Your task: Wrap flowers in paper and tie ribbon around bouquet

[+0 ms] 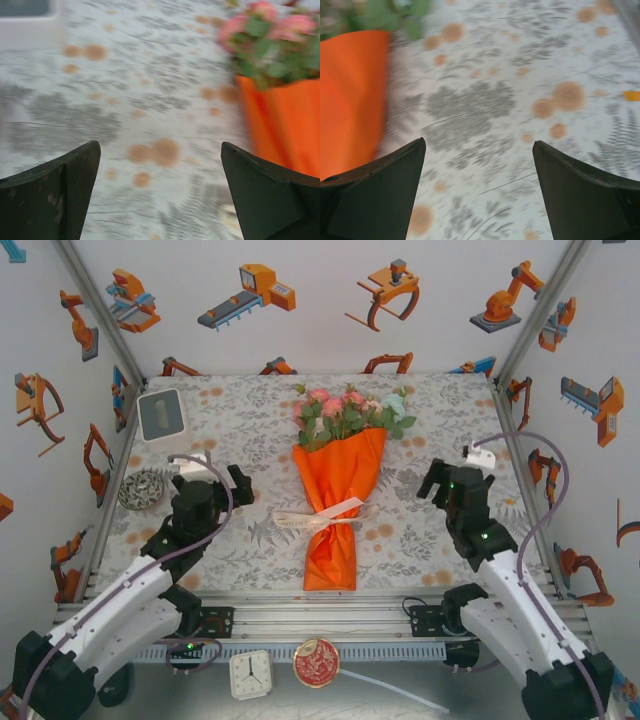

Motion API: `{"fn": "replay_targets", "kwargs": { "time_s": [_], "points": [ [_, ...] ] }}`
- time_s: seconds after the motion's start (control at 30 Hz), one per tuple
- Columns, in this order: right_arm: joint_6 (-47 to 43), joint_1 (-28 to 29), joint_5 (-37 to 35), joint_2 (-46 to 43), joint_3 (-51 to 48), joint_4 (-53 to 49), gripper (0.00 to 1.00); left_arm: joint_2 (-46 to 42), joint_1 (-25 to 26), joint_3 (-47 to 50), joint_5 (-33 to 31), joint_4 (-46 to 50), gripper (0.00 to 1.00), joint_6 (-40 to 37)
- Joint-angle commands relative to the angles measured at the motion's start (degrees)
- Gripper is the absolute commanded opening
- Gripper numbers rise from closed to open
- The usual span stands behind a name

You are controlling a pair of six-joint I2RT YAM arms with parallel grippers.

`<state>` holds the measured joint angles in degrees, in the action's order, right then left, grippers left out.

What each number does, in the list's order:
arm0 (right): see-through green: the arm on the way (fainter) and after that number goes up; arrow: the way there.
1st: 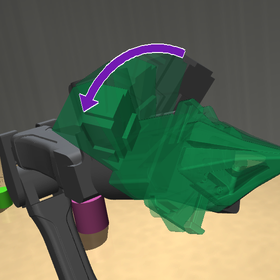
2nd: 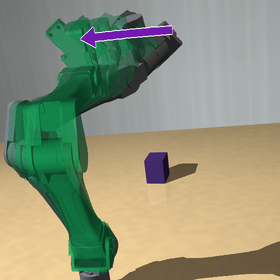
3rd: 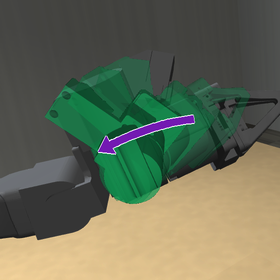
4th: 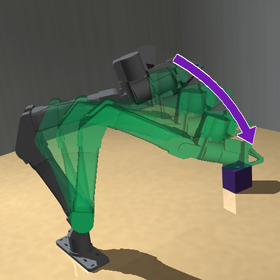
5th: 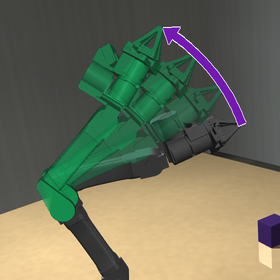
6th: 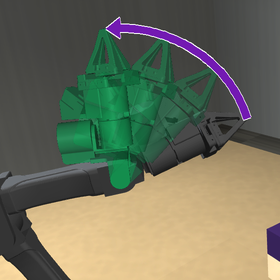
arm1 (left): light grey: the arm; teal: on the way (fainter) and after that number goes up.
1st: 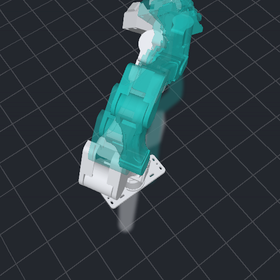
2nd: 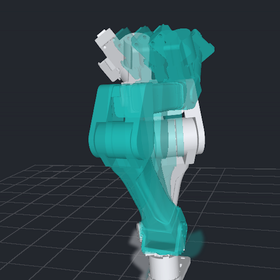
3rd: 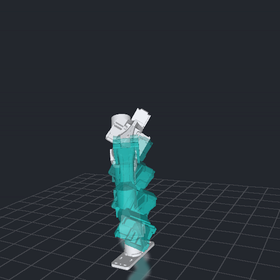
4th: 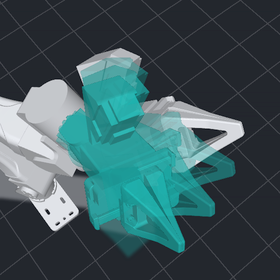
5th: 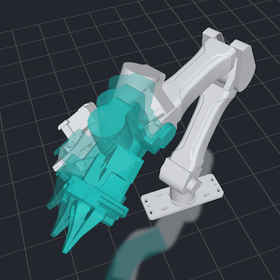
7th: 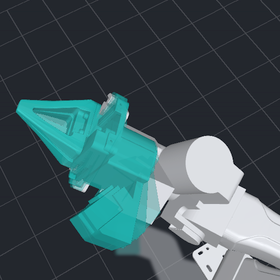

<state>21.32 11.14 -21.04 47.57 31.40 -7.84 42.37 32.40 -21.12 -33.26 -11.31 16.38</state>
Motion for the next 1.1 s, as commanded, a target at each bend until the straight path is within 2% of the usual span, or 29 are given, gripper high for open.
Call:
{"fn": "replay_targets", "kwargs": {
  "time_s": [0.0,0.03,0.07,0.1,0.13,0.17,0.2,0.27,0.33,0.37,0.4,0.43,0.47,0.5,0.57,0.63,0.7,1.07],
  "points": [
    [-7.6,-7.6,1.6,9.3,-4.5,12.6,0.80,2.0,-6.4,7.9,-17.3,-13.2,0.97,-15.5],
    [-8.7,-9.1,2.7,11.9,-5.6,16.1,0.81,2.8,-9.4,8.3,-17.1,-12.3,0.97,-14.9],
    [-10.1,-10.5,4.5,15.2,-7.0,21.0,0.82,4.2,-13.2,9.0,-13.4,-12.5,0.97,-14.3],
    [-10.6,-11.5,5.9,18.7,-8.2,26.8,0.84,5.9,-17.1,10.2,-7.8,-15.5,0.97,-12.9],
    [-10.8,-12.0,7.0,21.5,-9.1,31.5,0.91,7.9,-20.2,11.4,-2.7,-18.9,0.97,-11.3],
    [-11.7,-12.1,7.5,25.3,-8.7,35.1,0.99,10.8,-23.5,12.8,5.1,-24.7,0.97,-10.4],
    [-12.3,-12.2,7.7,27.8,-7.5,37.7,0.99,15.0,-26.5,13.6,11.1,-31.6,0.97,-9.9],
    [-14.7,-12.3,9.1,31.6,-9.6,50.1,0.99,25.1,-28.8,11.4,14.8,-40.3,0.97,-10.8],
    [-14.5,-13.5,12.0,40.7,-12.9,64.1,0.98,31.4,-29.0,7.1,17.5,-40.3,0.97,-12.1],
    [-15.0,-13.6,12.8,42.5,-14.5,70.6,0.99,34.8,-29.3,5.5,18.5,-40.4,0.97,-12.0],
    [-13.6,-13.6,11.4,39.1,-12.7,60.1,0.99,39.3,-29.9,5.2,19.6,-44.2,0.97,-12.0],
    [-14.2,-13.6,10.9,41.1,-11.3,61.8,0.99,43.5,-30.8,5.5,21.8,-48.1,0.97,-11.6],
    [-15.2,-13.4,13.6,40.7,-11.0,60.5,0.99,47.9,-31.5,5.3,23.8,-54.4,0.97,-12.0],
    [-15.8,-13.4,14.6,40.7,-10.1,58.9,0.99,47.9,-31.7,4.5,25.2,-53.1,0.97,-12.1],
    [-16.1,-13.2,15.3,40.4,-10.7,59.5,0.99,43.6,-32.0,0.5,24.0,-38.6,0.97,-10.8],
    [-17.0,-13.3,18.1,40.8,-11.3,61.7,0.99,46.8,-30.9,-0.1,21.7,-42.2,0.97,-11.7],
    [-17.5,-13.3,19.5,40.9,-10.6,60.6,0.99,45.7,-30.1,-1.4,20.7,-37.6,0.97,-12.0],
    [-17.5,-12.8,17.3,40.4,-10.3,59.1,0.99,46.1,-29.9,-1.4,21.0,-38.7,0.97,-12.7]
  ]
}}
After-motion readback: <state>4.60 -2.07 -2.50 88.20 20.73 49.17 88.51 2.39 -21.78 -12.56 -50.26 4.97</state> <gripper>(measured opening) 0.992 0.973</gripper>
